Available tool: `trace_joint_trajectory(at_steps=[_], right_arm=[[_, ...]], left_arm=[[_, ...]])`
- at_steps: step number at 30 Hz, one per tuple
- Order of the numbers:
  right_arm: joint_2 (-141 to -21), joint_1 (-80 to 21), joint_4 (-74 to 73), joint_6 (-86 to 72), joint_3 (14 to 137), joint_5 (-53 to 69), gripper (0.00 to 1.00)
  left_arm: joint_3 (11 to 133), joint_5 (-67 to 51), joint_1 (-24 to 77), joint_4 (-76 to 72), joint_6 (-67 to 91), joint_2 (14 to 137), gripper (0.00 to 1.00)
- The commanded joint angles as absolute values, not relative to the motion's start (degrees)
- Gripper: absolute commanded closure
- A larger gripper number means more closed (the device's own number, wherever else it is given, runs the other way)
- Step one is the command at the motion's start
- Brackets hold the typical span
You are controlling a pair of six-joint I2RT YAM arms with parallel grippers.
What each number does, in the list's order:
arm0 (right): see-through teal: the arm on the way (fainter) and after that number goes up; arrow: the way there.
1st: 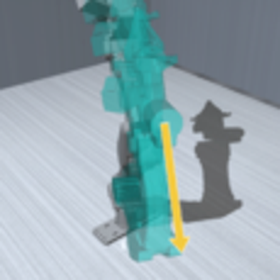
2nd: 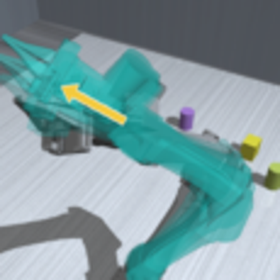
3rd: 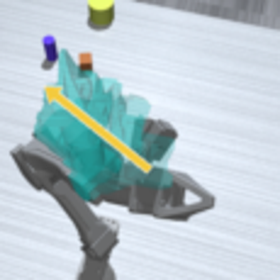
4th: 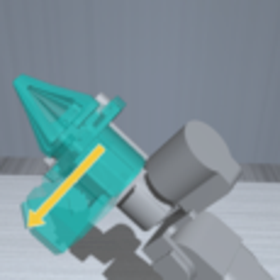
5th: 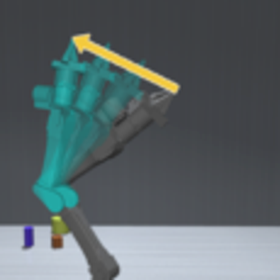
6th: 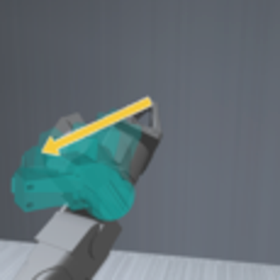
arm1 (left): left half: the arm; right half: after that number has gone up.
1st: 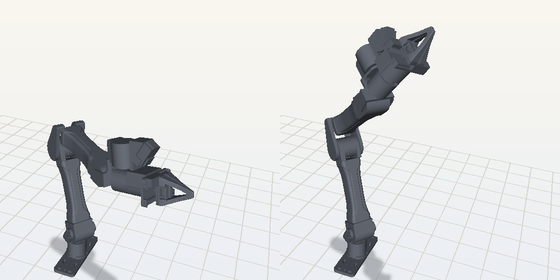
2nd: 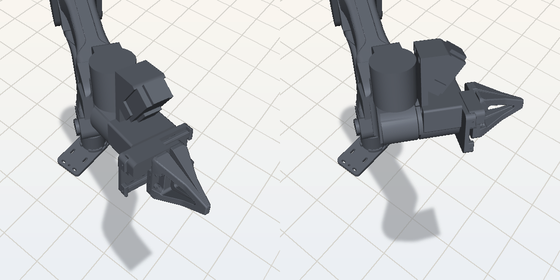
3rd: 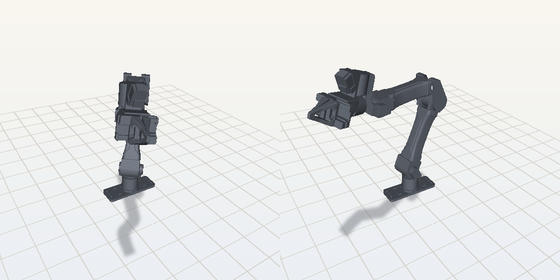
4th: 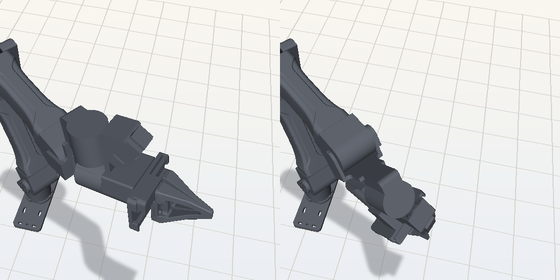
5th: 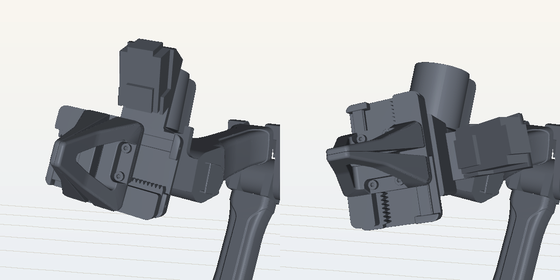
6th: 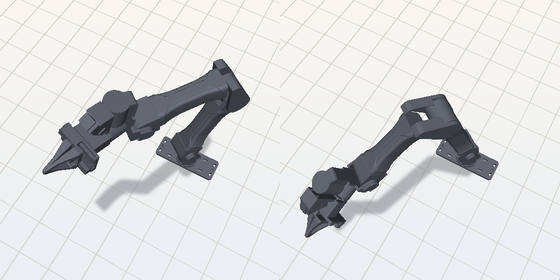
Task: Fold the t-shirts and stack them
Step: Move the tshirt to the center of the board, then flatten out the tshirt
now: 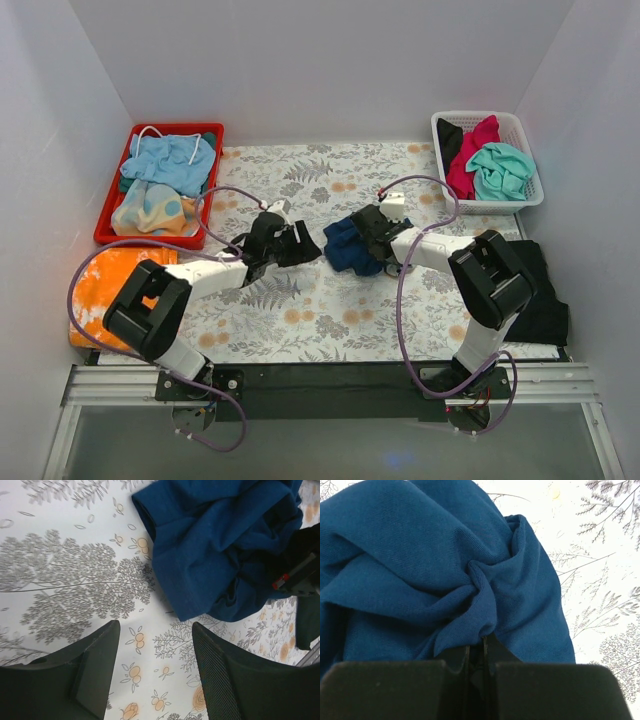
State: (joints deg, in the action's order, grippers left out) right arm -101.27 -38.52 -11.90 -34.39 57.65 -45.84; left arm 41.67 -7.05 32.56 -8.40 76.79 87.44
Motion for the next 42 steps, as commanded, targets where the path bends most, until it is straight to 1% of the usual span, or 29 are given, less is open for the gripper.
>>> trace_joint_trajectory(at_steps=[1,6,15,17,18,19,21,23,25,26,27,29,30,31,32,35,38,42], right_arm=[[-100.8,-37.7,-12.6,-36.9,56.1,-42.2,0.99],[-101.1,-37.4,-11.4,-37.0,55.7,-39.1,0.99],[-100.8,-37.4,-10.6,-36.6,54.8,-37.8,0.99],[-100.6,-37.4,-10.6,-36.6,54.7,-37.7,0.99],[-100.5,-37.4,-10.6,-36.6,54.5,-37.5,0.99],[-100.3,-37.4,-10.6,-36.5,54.4,-37.4,0.99],[-99.6,-37.4,-10.6,-36.1,54.1,-37.6,0.99],[-97.7,-37.4,-10.6,-35.6,53.6,-38.0,0.99],[-96.1,-37.4,-10.7,-34.5,53.0,-38.7,0.85],[-94.0,-37.4,-10.8,-34.2,52.7,-38.9,0.78],[-92.9,-37.5,-10.8,-33.2,52.6,-38.9,0.67],[-89.2,-37.5,-10.7,-32.3,51.9,-39.1,0.55],[-87.9,-37.6,-10.7,-31.4,51.7,-39.2,0.42],[-85.3,-37.7,-10.6,-30.9,51.1,-39.3,0.36],[-83.9,-37.7,-10.5,-30.3,50.7,-39.4,0.26],[-79.4,-37.7,-9.7,-28.1,49.4,-39.0,0.2],[-77.1,-37.7,-9.1,-26.1,48.3,-37.8,0.2],[-77.3,-37.7,-7.0,-24.8,46.3,-35.3,0.21]], left_arm=[[44.0,-9.4,35.1,-12.8,78.8,92.3,0.42],[45.1,-11.2,36.5,-17.1,81.5,98.2,0.47],[48.9,-12.1,37.7,-20.0,82.2,103.3,0.47],[49.7,-12.0,37.8,-19.8,82.1,104.9,0.5],[50.4,-12.0,37.8,-19.7,82.1,105.4,0.54],[50.7,-11.7,37.8,-19.4,81.9,105.9,0.73],[51.5,-10.5,37.8,-17.8,81.7,106.0,1.0],[51.7,-7.3,37.8,-15.0,80.3,103.6,1.0],[51.9,-2.7,37.8,-12.4,79.3,100.8,1.0],[52.3,3.5,37.8,-8.8,77.9,98.9,1.0],[52.7,7.3,37.8,-7.1,77.3,95.5,1.0],[54.2,13.2,37.8,-2.8,75.6,91.4,1.0],[54.9,18.6,37.8,-1.7,73.8,87.7,1.0],[56.1,20.8,37.8,-0.9,73.0,85.8,1.0],[56.8,24.0,37.8,-0.3,70.5,84.2,1.0],[59.6,27.6,37.8,2.7,67.9,78.6,1.0],[62.0,30.6,37.8,5.3,65.7,74.8,1.0],[63.0,34.4,37.8,7.6,64.4,69.6,1.0]])
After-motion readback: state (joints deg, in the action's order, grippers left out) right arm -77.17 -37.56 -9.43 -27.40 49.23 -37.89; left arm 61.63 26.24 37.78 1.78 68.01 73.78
